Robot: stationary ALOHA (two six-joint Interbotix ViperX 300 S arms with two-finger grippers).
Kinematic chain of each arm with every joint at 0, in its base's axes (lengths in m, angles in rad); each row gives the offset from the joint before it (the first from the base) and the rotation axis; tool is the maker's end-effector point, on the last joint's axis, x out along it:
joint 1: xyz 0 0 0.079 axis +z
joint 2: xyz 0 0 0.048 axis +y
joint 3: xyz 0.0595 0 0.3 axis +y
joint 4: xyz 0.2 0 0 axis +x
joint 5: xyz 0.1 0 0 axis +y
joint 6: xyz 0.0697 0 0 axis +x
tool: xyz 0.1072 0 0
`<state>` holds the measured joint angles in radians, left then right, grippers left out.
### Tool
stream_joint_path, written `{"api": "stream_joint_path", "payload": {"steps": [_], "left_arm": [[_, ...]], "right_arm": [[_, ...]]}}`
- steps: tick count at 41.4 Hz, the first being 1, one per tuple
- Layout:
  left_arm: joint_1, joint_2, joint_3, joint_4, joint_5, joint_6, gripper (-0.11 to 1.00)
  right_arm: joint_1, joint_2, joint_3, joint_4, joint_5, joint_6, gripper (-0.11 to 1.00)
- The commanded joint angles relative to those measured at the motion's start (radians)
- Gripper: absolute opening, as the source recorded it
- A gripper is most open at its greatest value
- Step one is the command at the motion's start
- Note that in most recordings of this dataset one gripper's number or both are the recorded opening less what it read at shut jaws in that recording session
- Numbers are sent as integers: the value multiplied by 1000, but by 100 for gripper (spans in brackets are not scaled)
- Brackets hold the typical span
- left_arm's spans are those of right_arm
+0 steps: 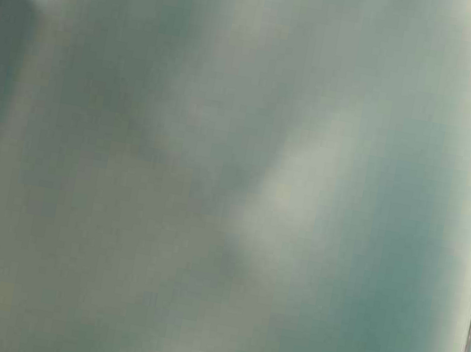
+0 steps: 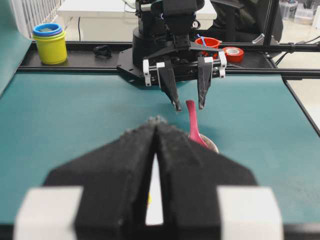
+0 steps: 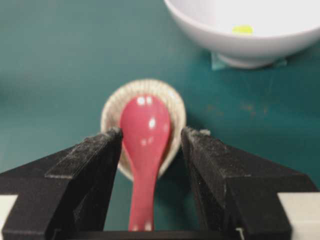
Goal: Scoop the yellow hexagonal prism block from the bowl with a spoon using the right arm.
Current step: 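Move the right gripper left toward the red spoon handle, then close the right gripper on the red spoon handle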
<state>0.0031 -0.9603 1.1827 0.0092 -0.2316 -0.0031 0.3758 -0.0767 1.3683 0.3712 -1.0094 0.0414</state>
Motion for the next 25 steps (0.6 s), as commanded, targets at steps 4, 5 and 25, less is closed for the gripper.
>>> {"api": "stream_joint_path", "payload": {"steps": [4,5,25], "left_arm": [[0,9,-23,2,-3,2,0],[2,9,-23,2,-3,2,0],[0,9,-23,2,-2,3,0]], "right_arm": [[6,32,-5,5,-14,-2,57],[6,37,-6,5,-14,-2,57],[40,98,-11,5,-11,-2,57]]}}
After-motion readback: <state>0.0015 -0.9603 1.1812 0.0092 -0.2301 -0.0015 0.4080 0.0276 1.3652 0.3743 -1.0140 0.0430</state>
